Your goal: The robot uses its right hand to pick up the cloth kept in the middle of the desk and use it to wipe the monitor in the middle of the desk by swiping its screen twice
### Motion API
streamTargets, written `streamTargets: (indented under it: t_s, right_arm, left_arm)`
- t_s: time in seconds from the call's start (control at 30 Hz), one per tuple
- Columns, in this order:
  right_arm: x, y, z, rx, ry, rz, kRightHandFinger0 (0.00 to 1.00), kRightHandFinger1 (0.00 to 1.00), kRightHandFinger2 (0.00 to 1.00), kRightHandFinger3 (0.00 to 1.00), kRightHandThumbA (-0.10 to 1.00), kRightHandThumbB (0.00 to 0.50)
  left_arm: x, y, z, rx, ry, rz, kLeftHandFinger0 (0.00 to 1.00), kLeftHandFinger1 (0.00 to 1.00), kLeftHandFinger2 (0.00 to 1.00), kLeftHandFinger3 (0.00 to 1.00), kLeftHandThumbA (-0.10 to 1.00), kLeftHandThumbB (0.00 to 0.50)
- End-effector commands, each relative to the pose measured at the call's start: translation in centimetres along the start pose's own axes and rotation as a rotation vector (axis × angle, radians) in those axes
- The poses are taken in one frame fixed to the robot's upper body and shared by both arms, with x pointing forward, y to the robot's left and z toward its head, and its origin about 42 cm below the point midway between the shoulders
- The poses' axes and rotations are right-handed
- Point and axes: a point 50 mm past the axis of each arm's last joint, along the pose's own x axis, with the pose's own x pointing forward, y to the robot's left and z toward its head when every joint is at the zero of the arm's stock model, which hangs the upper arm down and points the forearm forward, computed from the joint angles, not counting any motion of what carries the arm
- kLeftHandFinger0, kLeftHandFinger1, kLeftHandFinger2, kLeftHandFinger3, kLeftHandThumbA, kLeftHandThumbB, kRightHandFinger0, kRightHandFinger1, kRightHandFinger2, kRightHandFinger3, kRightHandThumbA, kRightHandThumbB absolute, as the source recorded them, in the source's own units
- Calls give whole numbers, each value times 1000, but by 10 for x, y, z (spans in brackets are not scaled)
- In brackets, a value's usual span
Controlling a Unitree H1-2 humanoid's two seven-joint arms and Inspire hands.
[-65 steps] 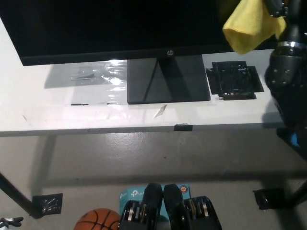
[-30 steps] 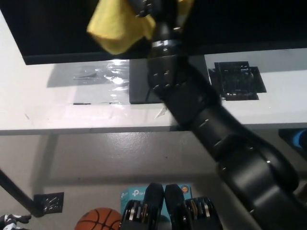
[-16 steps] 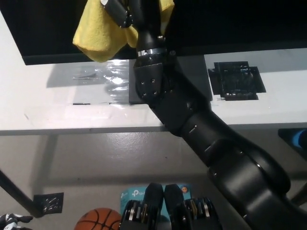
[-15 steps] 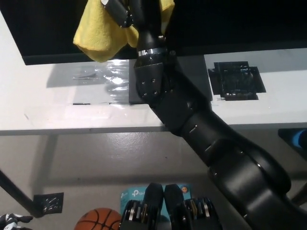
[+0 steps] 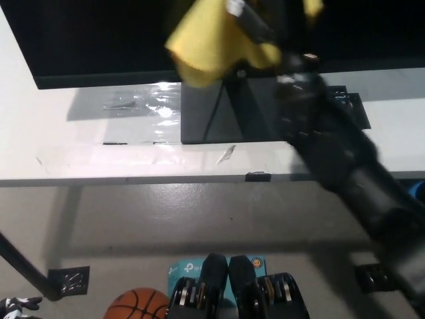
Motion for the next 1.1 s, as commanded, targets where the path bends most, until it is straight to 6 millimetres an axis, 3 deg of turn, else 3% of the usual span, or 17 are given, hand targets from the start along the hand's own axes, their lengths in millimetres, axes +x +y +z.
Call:
streamTargets:
  t_s: [0.0, 0.03, 0.07, 0.17, 0.33, 0.43, 0.63, 0.77, 0.8, 0.87, 0.93, 1.03, 1.07]
  right_arm:
    - [-4, -31, -3, 1, -56, 38, 0, 0, 269, 195, -100, 161]
    - [-7, -33, -4, 2, -53, 43, 0, 0, 273, 197, -100, 171]
    - [-27, -44, -14, -16, -38, 30, 0, 0, 276, 198, -100, 199]
    - [-45, -55, -23, -20, -4, 29, 0, 0, 249, 180, -100, 210]
    - [-69, -63, -42, -57, 61, 38, 0, 0, 259, 146, -100, 171]
    - [-83, -64, -57, -95, 119, 60, 0, 0, 216, 182, -100, 228]
    - [-89, -56, -74, -156, 202, 95, 0, 0, 207, 167, -100, 224]
    - [-81, -50, -85, -219, 261, 132, 0, 0, 181, 146, -100, 232]
    - [-78, -48, -89, -277, 294, 163, 0, 0, 183, 212, -100, 239]
    - [-75, -45, -95, -320, 309, 190, 0, 0, 153, 139, -100, 247]
    - [-73, -43, -100, -363, 350, 234, 0, 0, 181, 99, -100, 285]
    - [-71, -41, -113, -467, 488, 363, 0, 88, 411, 205, -100, 153]
    - [-72, -40, -116, -489, 527, 404, 0, 111, 443, 236, -100, 131]
  left_arm:
    - [-3, 8, 10, 21, -50, 16, 466, 484, 665, 833, 458, 87]
    - [-3, 8, 10, 21, -51, 17, 465, 485, 670, 832, 452, 88]
    - [-4, 8, 10, 16, -50, 14, 464, 490, 684, 831, 459, 104]
    - [-4, 9, 10, 15, -52, 13, 477, 494, 692, 829, 473, 109]
    - [-3, 13, 13, 7, -52, 29, 458, 482, 677, 815, 472, 123]
    - [-4, 13, 14, 7, -60, 26, 468, 499, 688, 834, 476, 112]
    - [-6, 15, 15, 11, -65, 34, 477, 499, 678, 835, 499, 133]
    - [-4, 16, 17, 6, -68, 47, 472, 496, 671, 809, 482, 121]
    - [-5, 16, 17, 4, -66, 49, 474, 499, 667, 807, 483, 127]
    - [-6, 16, 17, 7, -70, 56, 468, 498, 658, 811, 474, 118]
    - [-7, 17, 16, 7, -65, 57, 465, 504, 679, 825, 483, 119]
    - [-6, 18, 17, 8, -71, 59, 464, 506, 680, 834, 484, 120]
    - [-6, 18, 17, 5, -75, 60, 461, 501, 671, 838, 479, 113]
